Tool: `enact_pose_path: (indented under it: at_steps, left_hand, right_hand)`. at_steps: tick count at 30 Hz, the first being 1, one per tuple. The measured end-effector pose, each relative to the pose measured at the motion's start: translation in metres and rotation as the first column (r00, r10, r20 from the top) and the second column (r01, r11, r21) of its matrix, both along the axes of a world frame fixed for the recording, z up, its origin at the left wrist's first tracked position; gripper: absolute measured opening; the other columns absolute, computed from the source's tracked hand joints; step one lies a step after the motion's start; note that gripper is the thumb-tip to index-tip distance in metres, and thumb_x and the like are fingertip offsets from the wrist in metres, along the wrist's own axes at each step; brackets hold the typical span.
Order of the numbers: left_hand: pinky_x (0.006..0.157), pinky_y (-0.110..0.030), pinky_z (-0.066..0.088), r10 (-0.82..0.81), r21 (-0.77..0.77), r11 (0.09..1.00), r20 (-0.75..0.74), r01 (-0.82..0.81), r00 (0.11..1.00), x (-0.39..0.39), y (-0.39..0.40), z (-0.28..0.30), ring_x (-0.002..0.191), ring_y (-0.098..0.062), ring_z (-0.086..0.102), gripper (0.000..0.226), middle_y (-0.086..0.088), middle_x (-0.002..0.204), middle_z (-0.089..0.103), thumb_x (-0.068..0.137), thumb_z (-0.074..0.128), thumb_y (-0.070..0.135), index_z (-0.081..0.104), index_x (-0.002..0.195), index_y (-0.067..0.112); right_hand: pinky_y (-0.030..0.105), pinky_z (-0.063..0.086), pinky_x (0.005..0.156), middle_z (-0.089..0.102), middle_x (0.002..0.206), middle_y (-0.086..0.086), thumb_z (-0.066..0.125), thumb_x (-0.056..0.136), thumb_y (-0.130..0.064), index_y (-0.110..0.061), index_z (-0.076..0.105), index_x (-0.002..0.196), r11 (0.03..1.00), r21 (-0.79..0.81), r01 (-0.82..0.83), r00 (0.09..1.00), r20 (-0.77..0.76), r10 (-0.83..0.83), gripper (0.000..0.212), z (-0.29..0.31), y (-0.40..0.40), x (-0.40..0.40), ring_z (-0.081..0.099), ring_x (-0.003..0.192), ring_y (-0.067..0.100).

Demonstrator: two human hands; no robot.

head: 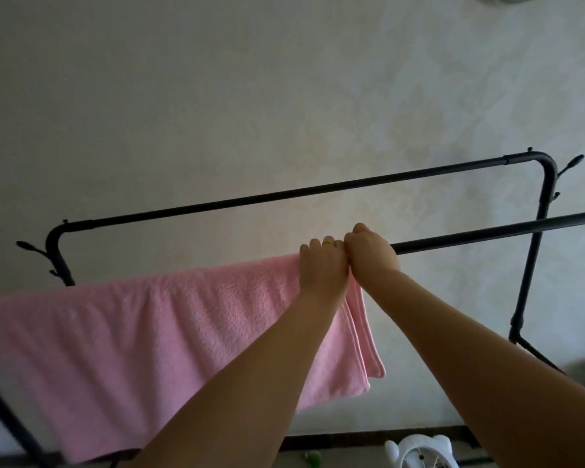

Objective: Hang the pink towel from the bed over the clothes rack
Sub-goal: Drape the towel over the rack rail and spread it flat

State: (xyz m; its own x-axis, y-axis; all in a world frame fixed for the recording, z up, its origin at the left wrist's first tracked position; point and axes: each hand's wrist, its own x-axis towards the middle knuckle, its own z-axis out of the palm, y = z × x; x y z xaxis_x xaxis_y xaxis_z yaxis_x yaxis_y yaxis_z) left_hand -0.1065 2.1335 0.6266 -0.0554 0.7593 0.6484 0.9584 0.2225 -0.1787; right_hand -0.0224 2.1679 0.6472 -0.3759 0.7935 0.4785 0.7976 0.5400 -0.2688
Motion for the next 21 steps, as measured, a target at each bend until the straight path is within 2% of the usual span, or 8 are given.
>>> enact_pose_path:
  at_steps: [3, 6, 11, 14, 17, 19, 21]
  left_hand:
    - [0.08, -0.038, 0.041, 0.043, 0.0, 0.999, -0.02, -0.043, 0.999, -0.011, -0.005, -0.003, 0.081, -0.022, 0.06, 0.008, 0.001, 0.089, 0.064, 0.084, 0.063, 0.02, 0.06, 0.091, 0.018]
    - [0.086, -0.041, 0.041, 0.115, 0.005, 0.993, -0.091, -0.115, 0.989, -0.029, -0.011, -0.004, 0.08, -0.022, 0.061, 0.016, -0.001, 0.09, 0.064, 0.081, 0.068, 0.021, 0.061, 0.095, 0.017]
    - [0.085, -0.04, 0.038, 0.208, -0.033, 0.977, -0.088, -0.212, 0.974, -0.073, -0.032, 0.008, 0.085, -0.023, 0.06, 0.017, -0.002, 0.096, 0.061, 0.084, 0.055, 0.007, 0.062, 0.096, 0.018]
    - [0.089, -0.041, 0.037, 0.291, -0.038, 0.954, -0.108, -0.296, 0.951, -0.099, -0.052, 0.01, 0.087, -0.024, 0.061, 0.022, -0.001, 0.098, 0.06, 0.085, 0.051, 0.008, 0.063, 0.098, 0.02]
    - [0.101, -0.051, 0.032, 0.342, -0.045, 0.937, -0.074, -0.346, 0.937, -0.114, -0.065, 0.01, 0.086, -0.026, 0.064, 0.022, -0.002, 0.105, 0.06, 0.086, 0.053, 0.01, 0.063, 0.102, 0.021]
    - [0.089, -0.041, 0.042, 0.296, -0.108, 0.95, 0.019, -0.292, 0.955, -0.12, -0.07, 0.011, 0.08, -0.026, 0.064, 0.025, -0.005, 0.106, 0.056, 0.087, 0.049, 0.011, 0.063, 0.106, 0.019]
    - [0.078, -0.036, 0.045, 0.212, -0.132, 0.972, 0.154, -0.192, 0.965, -0.123, -0.074, 0.015, 0.081, -0.028, 0.062, 0.026, -0.008, 0.105, 0.053, 0.089, 0.047, 0.018, 0.064, 0.107, 0.017]
  right_hand:
    - [0.035, 0.057, 0.071, 0.057, 0.09, 0.004, 0.054, 0.093, -0.005, -0.008, 0.065, 0.09, 0.999, -0.003, 0.04, 0.999, -0.032, -0.04, 0.011, -0.004, 0.001, -0.002, 0.061, 0.073, 0.021]
    - [0.032, 0.054, 0.061, 0.055, 0.085, 0.002, 0.057, 0.088, 0.002, -0.011, 0.064, 0.089, 0.997, 0.029, 0.078, 0.996, -0.046, -0.077, 0.014, -0.009, 0.0, -0.005, 0.058, 0.066, 0.02]
    - [0.029, 0.052, 0.057, 0.058, 0.087, 0.0, 0.059, 0.086, 0.004, -0.014, 0.065, 0.094, 0.994, 0.051, 0.099, 0.995, -0.038, -0.097, 0.021, -0.012, 0.001, -0.003, 0.059, 0.064, 0.017]
    - [0.027, 0.049, 0.053, 0.06, 0.087, -0.003, 0.062, 0.087, -0.002, -0.018, 0.067, 0.097, 0.991, 0.058, 0.117, 0.993, -0.023, -0.116, 0.02, -0.011, -0.001, -0.002, 0.059, 0.064, 0.016]
    - [0.029, 0.054, 0.059, 0.061, 0.087, -0.003, 0.061, 0.089, -0.006, -0.02, 0.067, 0.099, 0.989, 0.066, 0.135, 0.991, 0.004, -0.135, 0.018, -0.008, -0.006, -0.002, 0.061, 0.071, 0.017]
    - [0.031, 0.053, 0.065, 0.061, 0.091, -0.002, 0.06, 0.09, -0.008, -0.02, 0.066, 0.102, 0.985, 0.066, 0.159, 0.986, 0.043, -0.162, 0.018, -0.004, -0.011, -0.005, 0.06, 0.084, 0.019]
    - [0.033, 0.049, 0.077, 0.06, 0.099, 0.0, 0.06, 0.09, -0.013, -0.018, 0.065, 0.106, 0.979, 0.082, 0.188, 0.972, 0.128, -0.198, 0.017, 0.0, -0.016, -0.008, 0.053, 0.1, 0.022]
